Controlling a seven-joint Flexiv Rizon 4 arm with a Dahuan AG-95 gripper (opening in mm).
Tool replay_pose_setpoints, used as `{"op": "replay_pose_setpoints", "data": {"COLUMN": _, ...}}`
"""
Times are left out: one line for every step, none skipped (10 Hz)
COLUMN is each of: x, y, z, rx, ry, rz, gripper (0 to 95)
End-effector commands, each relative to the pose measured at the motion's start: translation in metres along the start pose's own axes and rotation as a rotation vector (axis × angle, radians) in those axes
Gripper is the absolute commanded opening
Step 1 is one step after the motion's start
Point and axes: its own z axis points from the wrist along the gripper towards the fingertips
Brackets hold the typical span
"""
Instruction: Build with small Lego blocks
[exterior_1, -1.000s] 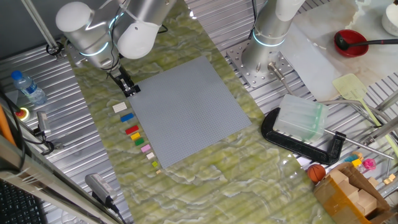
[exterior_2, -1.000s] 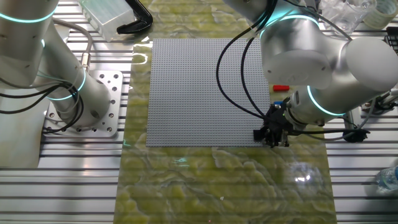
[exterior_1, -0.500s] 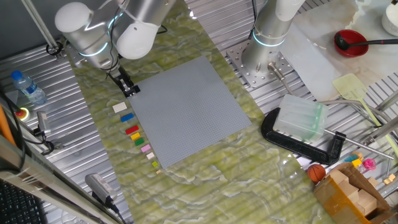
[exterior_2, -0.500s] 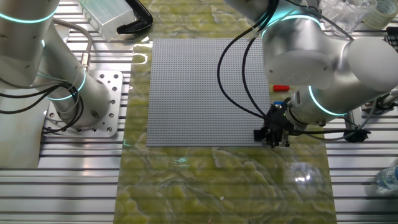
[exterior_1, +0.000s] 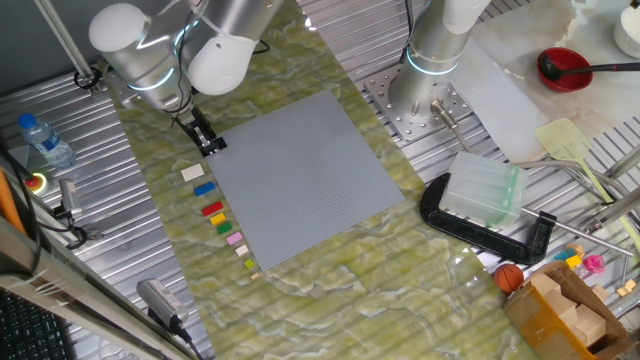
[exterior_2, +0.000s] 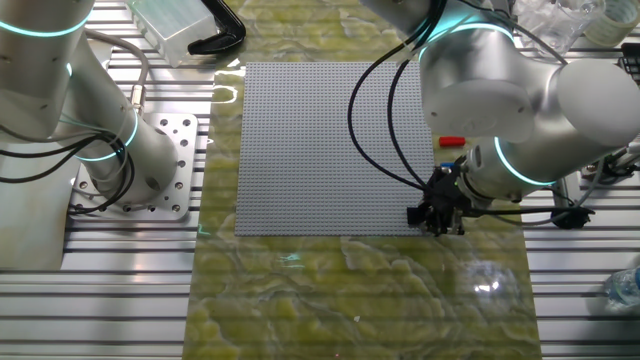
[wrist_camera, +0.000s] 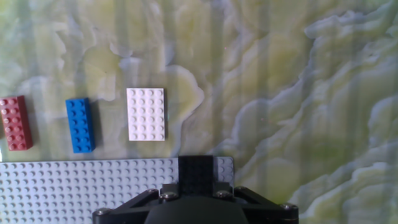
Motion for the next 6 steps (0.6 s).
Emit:
{"op": "replay_pose_setpoints", "data": {"x": -0.0013, "y": -0.0009, "z": 0.0347, "rx": 0.001, "ry": 0.0, "rz": 0.001, "gripper": 0.0}}
{"op": "replay_pose_setpoints", "data": {"x": -0.0001, "y": -0.0008, "z": 0.0357, "rx": 0.0, "ry": 0.001, "rz": 0.002, "gripper": 0.0}}
{"op": "replay_pose_setpoints", "data": {"x": 0.0016, "y": -0.0007, "z": 0.0368, "rx": 0.0, "ry": 0.001, "rz": 0.001, "gripper": 0.0}}
{"op": "replay_pose_setpoints", "data": {"x": 0.0031, "y": -0.0007, "z": 0.0378, "rx": 0.0, "ry": 0.0, "rz": 0.001, "gripper": 0.0}}
{"op": "replay_pose_setpoints", "data": {"x": 0.0033, "y": -0.0007, "z": 0.0377, "rx": 0.0, "ry": 0.0, "rz": 0.0, "gripper": 0.0}}
{"op": "replay_pose_setpoints", "data": {"x": 0.0033, "y": -0.0007, "z": 0.0377, "rx": 0.0, "ry": -0.001, "rz": 0.0, "gripper": 0.0}}
